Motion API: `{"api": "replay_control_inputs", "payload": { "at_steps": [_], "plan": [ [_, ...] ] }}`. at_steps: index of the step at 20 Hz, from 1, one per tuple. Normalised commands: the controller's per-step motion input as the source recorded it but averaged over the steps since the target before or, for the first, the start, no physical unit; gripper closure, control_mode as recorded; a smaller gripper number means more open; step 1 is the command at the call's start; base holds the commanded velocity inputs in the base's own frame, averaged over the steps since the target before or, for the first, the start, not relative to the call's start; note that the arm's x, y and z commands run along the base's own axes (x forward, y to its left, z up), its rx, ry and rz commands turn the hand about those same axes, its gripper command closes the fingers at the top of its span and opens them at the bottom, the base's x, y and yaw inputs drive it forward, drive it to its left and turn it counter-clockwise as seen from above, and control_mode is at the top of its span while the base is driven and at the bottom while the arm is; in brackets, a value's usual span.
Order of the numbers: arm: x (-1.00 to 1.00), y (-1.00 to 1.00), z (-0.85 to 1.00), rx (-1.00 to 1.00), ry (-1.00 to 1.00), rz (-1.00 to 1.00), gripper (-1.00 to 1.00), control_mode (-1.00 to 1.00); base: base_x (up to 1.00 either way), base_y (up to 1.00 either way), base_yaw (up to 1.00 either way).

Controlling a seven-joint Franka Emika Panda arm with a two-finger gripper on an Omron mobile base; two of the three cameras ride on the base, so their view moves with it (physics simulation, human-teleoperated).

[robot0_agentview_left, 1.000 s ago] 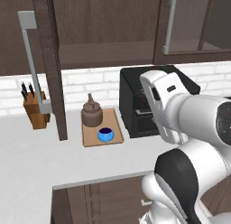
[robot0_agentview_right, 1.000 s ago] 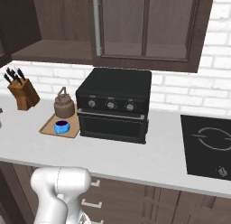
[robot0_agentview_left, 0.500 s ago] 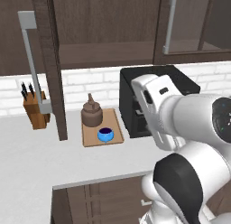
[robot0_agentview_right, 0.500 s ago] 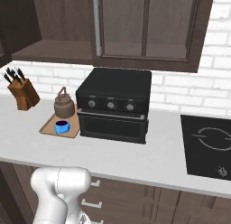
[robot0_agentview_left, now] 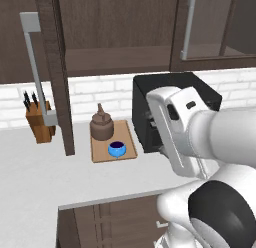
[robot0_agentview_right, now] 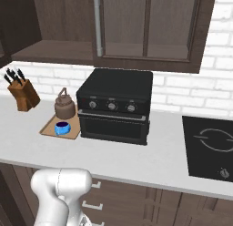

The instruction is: Pick the kettle from the counter and place it on the tray. Then pick the mug from the cabinet and place it on the tray. Then close the cabinet doors.

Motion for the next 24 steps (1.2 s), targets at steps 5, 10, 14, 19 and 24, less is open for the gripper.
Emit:
{"api": "replay_control_inputs", "payload": {
  "at_steps": [5,10,14,19,24],
  "plan": [
    [-0.26,0.44,-0.04,0.14,0.0,0.0,-1.0,-1.0,0.0,0.0,0.0],
    [-0.21,0.44,-0.01,0.11,0.0,0.0,-1.0,-1.0,0.0,0.0,0.0],
    [-0.12,0.13,0.0,0.07,0.01,0.0,-1.0,-1.0,0.0,0.0,0.0],
    [-0.16,0.27,0.0,0.03,0.0,0.0,-1.0,-1.0,0.0,0.0,0.0],
    [-0.17,0.36,0.0,0.03,0.0,0.0,-1.0,-1.0,0.0,0.0,0.0]
  ]
}}
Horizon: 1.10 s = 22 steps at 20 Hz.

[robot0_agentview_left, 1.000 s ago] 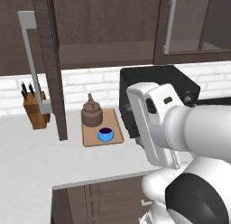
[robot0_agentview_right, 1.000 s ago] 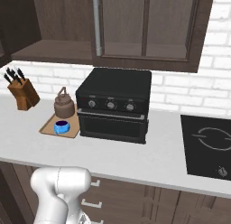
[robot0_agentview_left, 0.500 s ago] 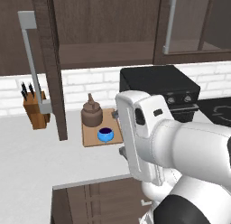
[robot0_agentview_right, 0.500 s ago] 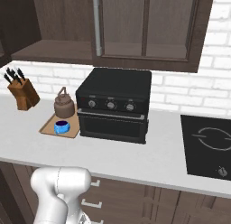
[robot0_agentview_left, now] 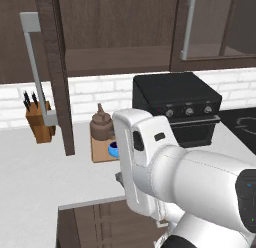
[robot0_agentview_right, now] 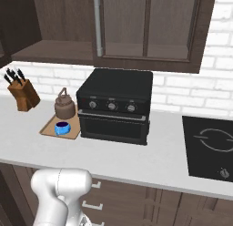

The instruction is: Pick the kettle from the counter and place it on the tray. Then pick the mug from the cabinet and place it on the tray. Then close the cabinet doors.

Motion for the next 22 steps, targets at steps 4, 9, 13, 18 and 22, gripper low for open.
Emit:
{"api": "replay_control_inputs", "payload": {
  "at_steps": [4,9,13,18,22],
  "plan": [
    [-0.1,0.46,0.0,0.01,0.03,0.0,-1.0,-1.0,0.0,0.0,0.0],
    [-0.17,0.42,0.01,0.03,0.0,0.0,-1.0,-1.0,0.0,0.0,0.0],
    [-0.25,0.23,0.14,0.01,-0.02,0.0,-1.0,-1.0,0.0,0.0,0.0],
    [-0.16,0.23,0.07,0.0,0.0,0.0,-1.0,-1.0,0.0,0.0,0.0],
    [-0.06,0.42,0.01,0.0,0.0,0.0,-1.0,-1.0,0.0,0.0,0.0]
  ]
}}
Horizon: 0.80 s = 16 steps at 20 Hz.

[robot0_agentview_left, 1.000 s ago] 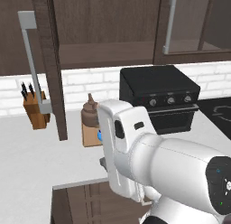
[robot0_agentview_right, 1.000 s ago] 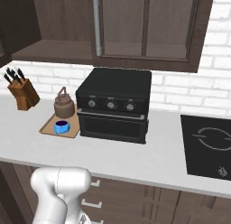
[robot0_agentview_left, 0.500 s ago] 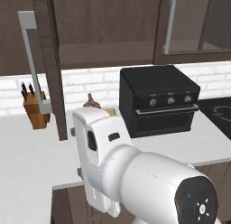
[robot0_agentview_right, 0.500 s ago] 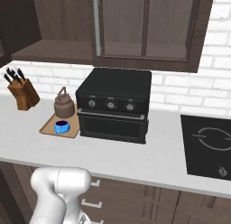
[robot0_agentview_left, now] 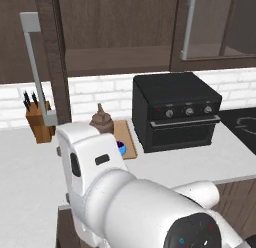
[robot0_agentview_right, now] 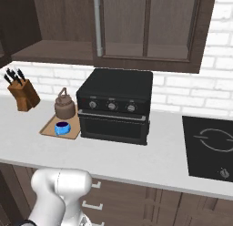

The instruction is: Pick the kettle from the counter and place it on the tray. Then pick the mug from the cabinet and place it on the tray. Then close the cabinet doors.

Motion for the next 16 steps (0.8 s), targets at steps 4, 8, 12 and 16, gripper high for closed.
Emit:
{"api": "replay_control_inputs", "payload": {
  "at_steps": [4,8,12,16],
  "plan": [
    [-0.05,0.41,0.03,0.0,0.0,0.0,-1.0,-1.0,0.0,0.0,0.0],
    [0.06,0.44,0.02,0.0,-0.01,0.0,-1.0,-1.0,0.0,0.0,0.0],
    [0.1,0.4,0.0,0.0,-0.03,0.0,-1.0,-1.0,0.0,0.0,0.0],
    [0.19,0.25,0.0,0.0,-0.09,-0.02,-1.0,-1.0,0.0,0.0,0.0]
  ]
}}
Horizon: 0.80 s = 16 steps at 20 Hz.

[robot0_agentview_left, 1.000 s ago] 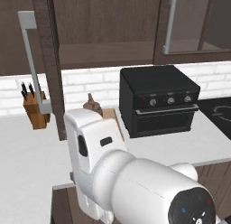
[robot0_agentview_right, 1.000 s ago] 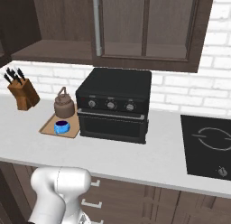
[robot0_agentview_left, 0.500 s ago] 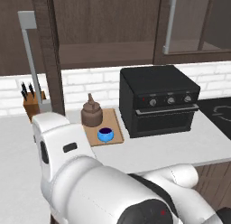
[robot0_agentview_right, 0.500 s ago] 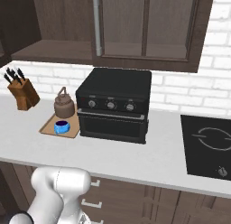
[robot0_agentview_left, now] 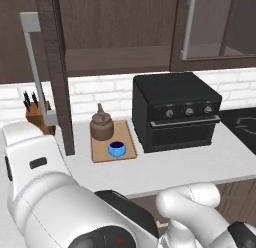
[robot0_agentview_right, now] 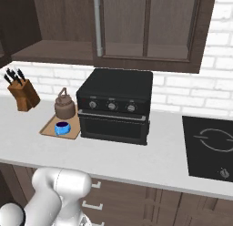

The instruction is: Pick the kettle from the counter and place it on the tray. Then pick the mug from the cabinet and place it on the tray. Then close the cabinet doors.

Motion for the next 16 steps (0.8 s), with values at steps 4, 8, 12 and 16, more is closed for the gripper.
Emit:
{"api": "replay_control_inputs", "payload": {
  "at_steps": [4,8,12,16],
  "plan": [
    [0.31,0.19,0.01,0.0,-0.13,-0.05,-1.0,-1.0,0.0,0.0,0.0],
    [0.43,0.03,0.05,0.0,-0.12,-0.07,-1.0,-1.0,0.0,0.0,0.0],
    [0.45,0.0,0.08,0.0,-0.11,-0.06,-1.0,-1.0,0.0,0.0,0.0],
    [0.37,0.06,0.01,0.0,-0.1,-0.01,-1.0,-1.0,0.0,0.0,0.0]
  ]
}}
